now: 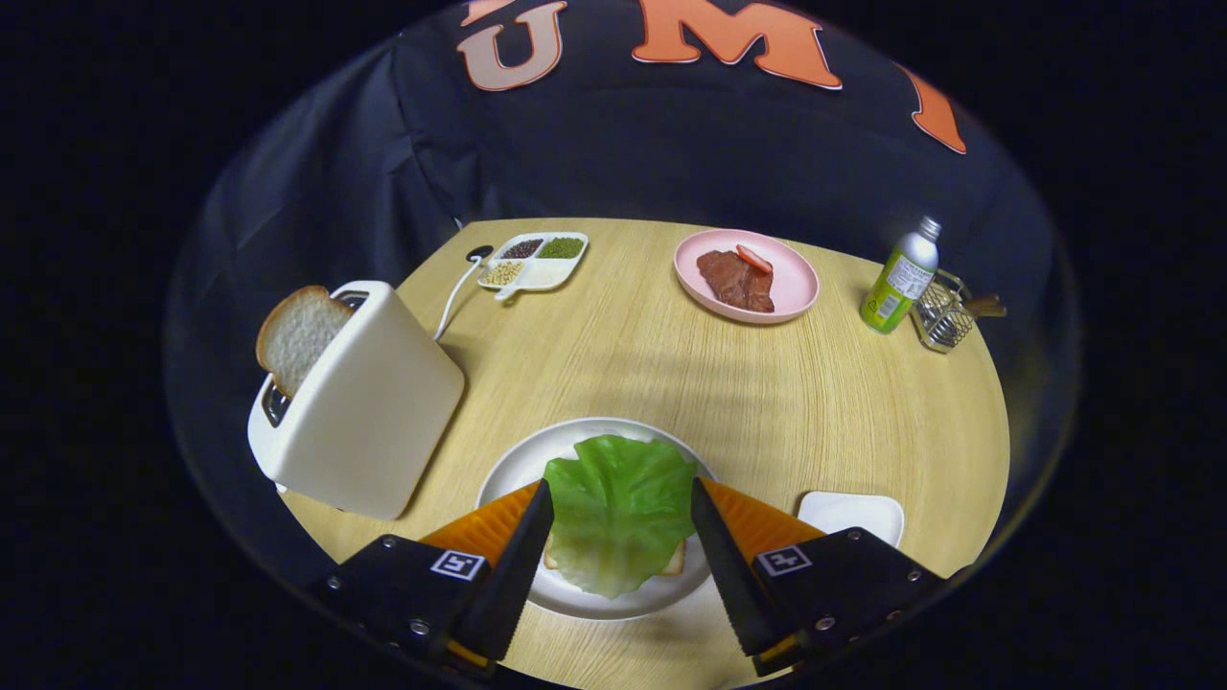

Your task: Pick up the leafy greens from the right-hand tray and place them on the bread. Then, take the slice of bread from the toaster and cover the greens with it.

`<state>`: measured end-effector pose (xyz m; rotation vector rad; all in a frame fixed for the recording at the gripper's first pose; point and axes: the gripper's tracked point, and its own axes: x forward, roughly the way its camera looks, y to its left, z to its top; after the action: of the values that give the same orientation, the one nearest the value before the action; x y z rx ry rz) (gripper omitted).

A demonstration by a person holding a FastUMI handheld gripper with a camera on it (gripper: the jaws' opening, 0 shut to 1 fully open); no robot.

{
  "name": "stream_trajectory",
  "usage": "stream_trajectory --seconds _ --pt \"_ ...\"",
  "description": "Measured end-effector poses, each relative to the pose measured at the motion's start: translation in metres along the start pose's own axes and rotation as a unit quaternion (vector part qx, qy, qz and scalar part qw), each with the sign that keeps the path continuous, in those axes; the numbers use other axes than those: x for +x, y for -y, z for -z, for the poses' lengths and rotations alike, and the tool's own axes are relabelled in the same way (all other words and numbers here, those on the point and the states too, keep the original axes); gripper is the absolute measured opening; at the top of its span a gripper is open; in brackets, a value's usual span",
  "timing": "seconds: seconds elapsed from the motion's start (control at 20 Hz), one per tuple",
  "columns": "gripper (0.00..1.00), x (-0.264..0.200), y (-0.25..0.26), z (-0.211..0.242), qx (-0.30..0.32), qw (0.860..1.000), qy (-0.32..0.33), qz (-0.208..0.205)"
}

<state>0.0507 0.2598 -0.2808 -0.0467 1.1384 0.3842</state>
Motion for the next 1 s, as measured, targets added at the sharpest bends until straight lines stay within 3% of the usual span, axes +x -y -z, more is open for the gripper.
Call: stream_trajectory --seconds 0.25,0.5,1.0 --pt "0.95 -0.035 -0.051 -0.044 -0.011 0.999 0.019 -0.028" --pt "0.96 -0.047 -0.115 -0.081 -0.024 0.998 0.025 -0.058" --pt "0.94 -0.031 -0.248 -0.095 -0.063 0.989 -0.023 -0.134"
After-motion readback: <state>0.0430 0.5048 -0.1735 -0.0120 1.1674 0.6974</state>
